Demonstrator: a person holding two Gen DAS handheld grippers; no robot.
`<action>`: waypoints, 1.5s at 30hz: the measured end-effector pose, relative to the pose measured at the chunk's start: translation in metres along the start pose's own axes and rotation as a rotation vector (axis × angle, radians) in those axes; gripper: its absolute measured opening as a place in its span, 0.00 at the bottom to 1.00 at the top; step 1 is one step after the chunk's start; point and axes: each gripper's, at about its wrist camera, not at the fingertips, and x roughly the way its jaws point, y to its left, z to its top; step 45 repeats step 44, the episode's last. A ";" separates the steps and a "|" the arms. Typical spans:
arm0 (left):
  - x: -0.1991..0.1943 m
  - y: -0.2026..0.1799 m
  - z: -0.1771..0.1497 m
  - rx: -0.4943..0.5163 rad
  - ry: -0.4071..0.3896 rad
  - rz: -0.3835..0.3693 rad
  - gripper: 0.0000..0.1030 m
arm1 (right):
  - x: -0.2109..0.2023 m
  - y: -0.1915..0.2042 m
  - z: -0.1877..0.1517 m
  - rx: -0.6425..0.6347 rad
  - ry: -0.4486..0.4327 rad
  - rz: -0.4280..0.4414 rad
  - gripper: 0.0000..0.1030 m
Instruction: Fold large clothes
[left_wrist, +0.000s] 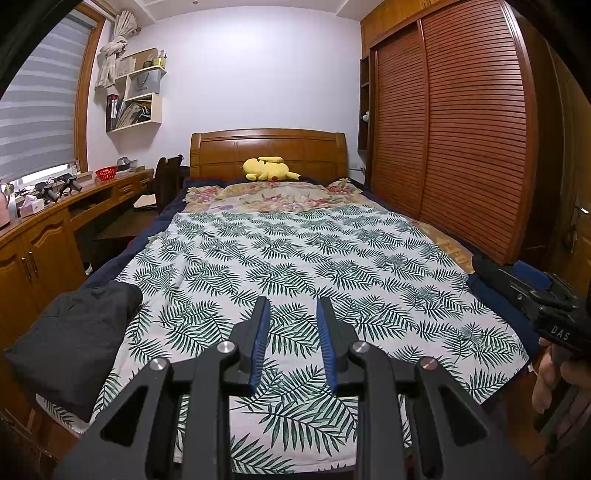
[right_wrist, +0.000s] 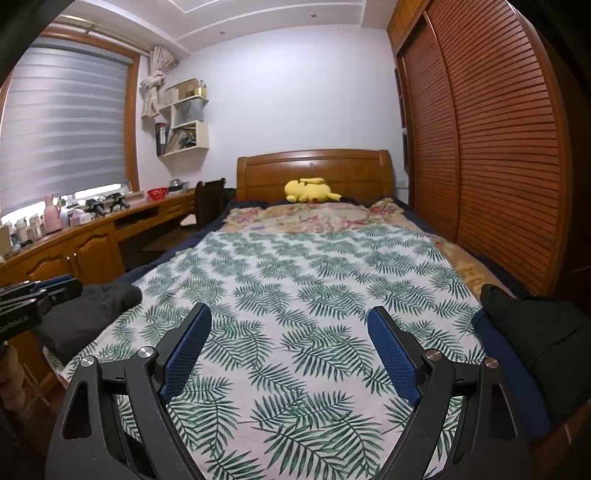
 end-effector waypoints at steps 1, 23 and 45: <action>0.000 0.000 0.000 0.000 -0.001 -0.001 0.25 | 0.000 0.000 0.000 0.000 0.000 -0.001 0.85; -0.006 -0.004 -0.001 0.006 -0.011 -0.001 0.25 | 0.000 0.001 0.000 0.000 -0.002 0.002 0.86; -0.006 -0.004 -0.001 0.006 -0.011 0.000 0.25 | -0.001 0.002 0.000 0.001 -0.001 0.004 0.86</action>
